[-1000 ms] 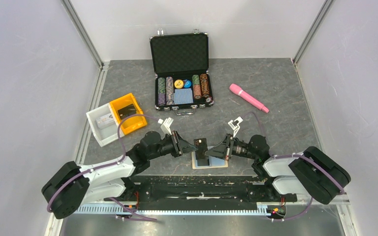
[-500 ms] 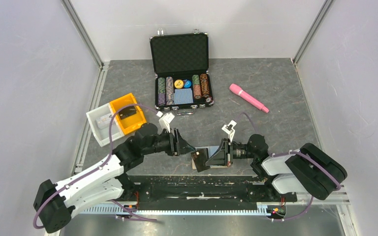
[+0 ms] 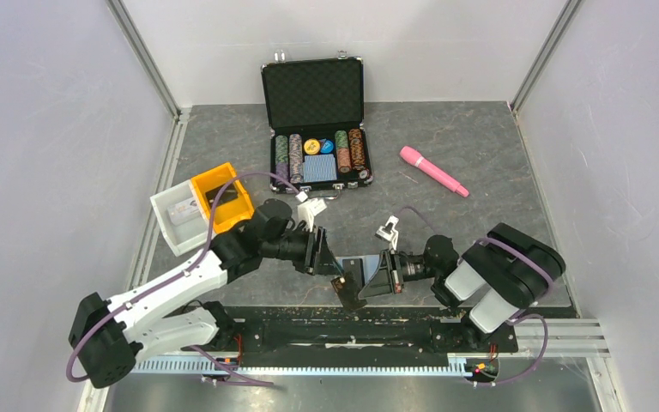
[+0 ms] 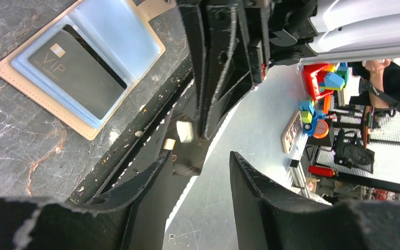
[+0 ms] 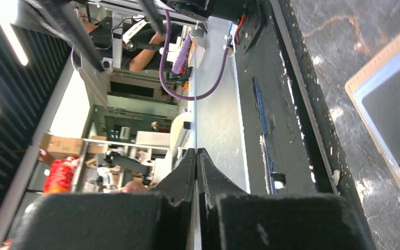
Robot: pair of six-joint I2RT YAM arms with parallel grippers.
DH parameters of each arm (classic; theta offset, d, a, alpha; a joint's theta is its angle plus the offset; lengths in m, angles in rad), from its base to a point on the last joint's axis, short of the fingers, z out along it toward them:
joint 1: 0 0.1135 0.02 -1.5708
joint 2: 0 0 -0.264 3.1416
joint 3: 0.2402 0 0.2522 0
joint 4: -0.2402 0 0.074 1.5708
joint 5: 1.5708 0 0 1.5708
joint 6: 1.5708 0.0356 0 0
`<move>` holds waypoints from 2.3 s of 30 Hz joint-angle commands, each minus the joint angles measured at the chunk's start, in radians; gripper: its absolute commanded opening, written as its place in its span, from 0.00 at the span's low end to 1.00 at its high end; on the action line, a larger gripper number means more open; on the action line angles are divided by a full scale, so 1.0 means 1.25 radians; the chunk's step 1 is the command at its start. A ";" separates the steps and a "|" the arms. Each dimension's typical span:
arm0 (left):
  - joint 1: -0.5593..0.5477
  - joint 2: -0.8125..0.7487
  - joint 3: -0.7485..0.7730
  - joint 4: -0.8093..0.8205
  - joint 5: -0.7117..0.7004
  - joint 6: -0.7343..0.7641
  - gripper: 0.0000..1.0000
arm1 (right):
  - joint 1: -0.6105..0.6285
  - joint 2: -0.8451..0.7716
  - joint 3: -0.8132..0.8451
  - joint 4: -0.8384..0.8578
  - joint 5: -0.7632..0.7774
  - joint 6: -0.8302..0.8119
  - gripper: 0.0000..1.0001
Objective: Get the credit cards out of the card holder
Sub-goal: Remove the credit card from the card holder, then place the credit card in the storage box.
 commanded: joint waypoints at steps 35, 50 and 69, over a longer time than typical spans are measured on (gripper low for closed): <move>0.021 0.207 0.018 0.062 0.201 -0.007 0.26 | 0.033 0.024 -0.001 0.392 -0.011 0.056 0.00; 0.032 0.196 -0.007 0.085 0.201 -0.034 0.02 | 0.032 0.033 -0.006 0.390 0.040 0.052 0.27; 0.372 -0.083 0.046 -0.134 -0.141 -0.015 0.02 | 0.032 -0.235 0.069 -0.405 0.257 -0.396 0.98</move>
